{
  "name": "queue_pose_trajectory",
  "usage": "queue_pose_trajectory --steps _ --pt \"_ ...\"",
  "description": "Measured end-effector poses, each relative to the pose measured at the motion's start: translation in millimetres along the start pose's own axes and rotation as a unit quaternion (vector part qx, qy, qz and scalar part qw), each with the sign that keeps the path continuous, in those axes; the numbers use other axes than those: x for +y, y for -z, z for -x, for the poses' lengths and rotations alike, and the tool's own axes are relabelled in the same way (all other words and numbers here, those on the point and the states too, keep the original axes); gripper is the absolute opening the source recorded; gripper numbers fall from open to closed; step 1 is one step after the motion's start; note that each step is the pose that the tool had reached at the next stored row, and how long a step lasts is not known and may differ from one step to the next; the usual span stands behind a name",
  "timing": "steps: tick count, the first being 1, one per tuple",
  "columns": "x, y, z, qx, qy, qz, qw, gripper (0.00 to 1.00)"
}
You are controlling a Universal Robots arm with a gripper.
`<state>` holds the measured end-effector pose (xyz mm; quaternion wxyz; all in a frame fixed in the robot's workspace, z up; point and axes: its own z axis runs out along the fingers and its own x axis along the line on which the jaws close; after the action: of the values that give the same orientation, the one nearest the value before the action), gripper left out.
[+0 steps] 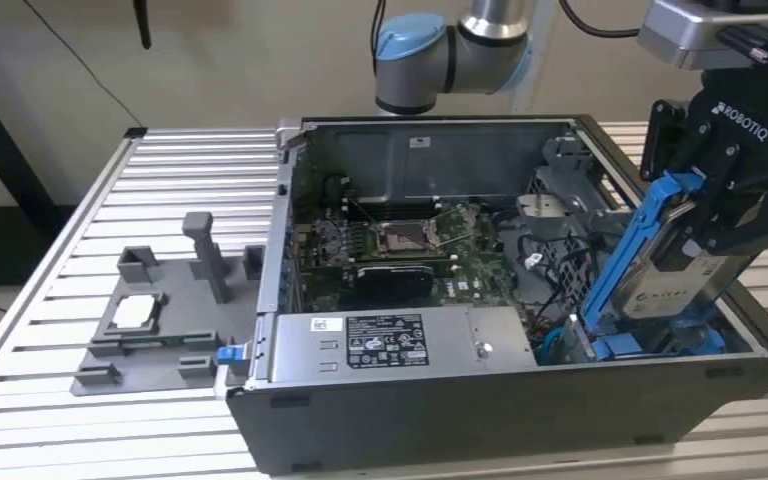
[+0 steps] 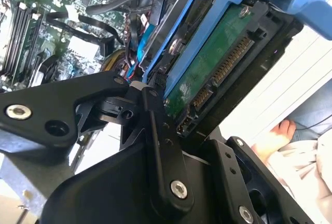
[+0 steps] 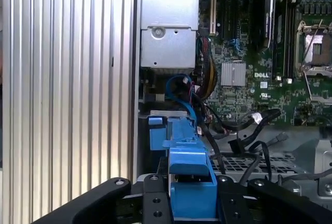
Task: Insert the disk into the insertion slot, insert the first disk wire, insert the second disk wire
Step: 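Insert the disk into the insertion slot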
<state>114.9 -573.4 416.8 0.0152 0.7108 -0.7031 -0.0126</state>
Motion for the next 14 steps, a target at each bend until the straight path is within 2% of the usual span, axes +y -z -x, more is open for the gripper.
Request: queue_pose_trajectory --steps 8,14 --pt "-2.8 -7.5 0.5 0.0000 0.000 0.0000 1.00000 0.33" --pt "-3.0 -9.3 1.7 -0.0002 0.001 0.0000 1.00000 0.33"
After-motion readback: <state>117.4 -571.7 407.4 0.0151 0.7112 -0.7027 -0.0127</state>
